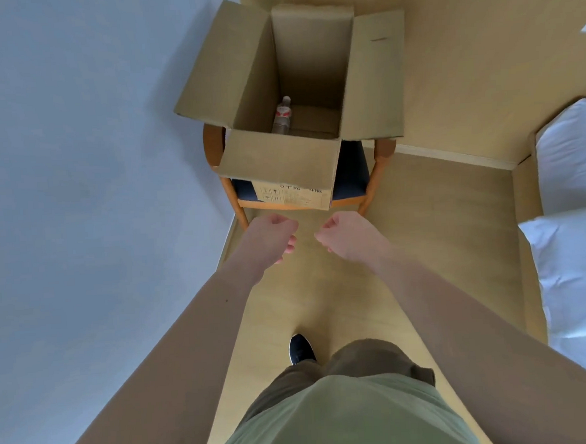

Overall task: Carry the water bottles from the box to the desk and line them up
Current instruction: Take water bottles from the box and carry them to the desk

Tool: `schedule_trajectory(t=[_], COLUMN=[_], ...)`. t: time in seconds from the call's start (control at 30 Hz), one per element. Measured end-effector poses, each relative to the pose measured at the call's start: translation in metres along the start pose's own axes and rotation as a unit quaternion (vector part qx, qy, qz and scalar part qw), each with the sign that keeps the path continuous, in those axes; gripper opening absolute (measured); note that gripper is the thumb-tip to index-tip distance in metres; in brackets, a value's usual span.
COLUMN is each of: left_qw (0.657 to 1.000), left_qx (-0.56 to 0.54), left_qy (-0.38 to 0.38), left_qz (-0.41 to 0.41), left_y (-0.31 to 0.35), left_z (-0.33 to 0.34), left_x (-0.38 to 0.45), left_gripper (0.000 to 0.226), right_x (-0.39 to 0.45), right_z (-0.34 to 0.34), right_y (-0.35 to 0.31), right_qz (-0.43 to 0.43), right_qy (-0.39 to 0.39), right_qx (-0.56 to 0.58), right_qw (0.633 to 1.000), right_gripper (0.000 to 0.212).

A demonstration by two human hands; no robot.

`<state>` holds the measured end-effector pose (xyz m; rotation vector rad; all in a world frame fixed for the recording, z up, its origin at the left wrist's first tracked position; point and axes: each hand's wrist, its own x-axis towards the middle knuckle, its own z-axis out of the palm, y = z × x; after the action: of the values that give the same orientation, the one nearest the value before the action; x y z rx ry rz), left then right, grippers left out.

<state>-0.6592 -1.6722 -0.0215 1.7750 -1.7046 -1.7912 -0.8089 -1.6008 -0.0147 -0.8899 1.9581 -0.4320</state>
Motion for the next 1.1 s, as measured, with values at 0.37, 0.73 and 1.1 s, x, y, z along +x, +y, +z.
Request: schedule_trajectory(t=[0.37, 0.73, 1.1], left_qw=[1.0, 0.999, 0.999], left_qx=[-0.001, 0.002, 0.011], left_qy=[-0.007, 0.036, 0.044], left_qz=[0.008, 0.01, -0.005], left_y=[0.079, 0.171, 0.233], left_z=[-0.038, -0.05, -0.044], left_x=[0.095, 0.196, 0.279], left_gripper=[0.014, 0.023, 0.022], right_x=[0.106, 0.235, 0.318], right_z=[-0.059, -0.125, -0.173], right_y=[-0.055, -0.102, -0.111], right_qz=[-0.002, -0.012, 0.017], right_qy=[0.045, 0.045, 0.058], right_qx=[0.054, 0.068, 0.083], right_qw=[0.998, 0.997, 0.995], right_gripper=[0.018, 0.019, 0.026])
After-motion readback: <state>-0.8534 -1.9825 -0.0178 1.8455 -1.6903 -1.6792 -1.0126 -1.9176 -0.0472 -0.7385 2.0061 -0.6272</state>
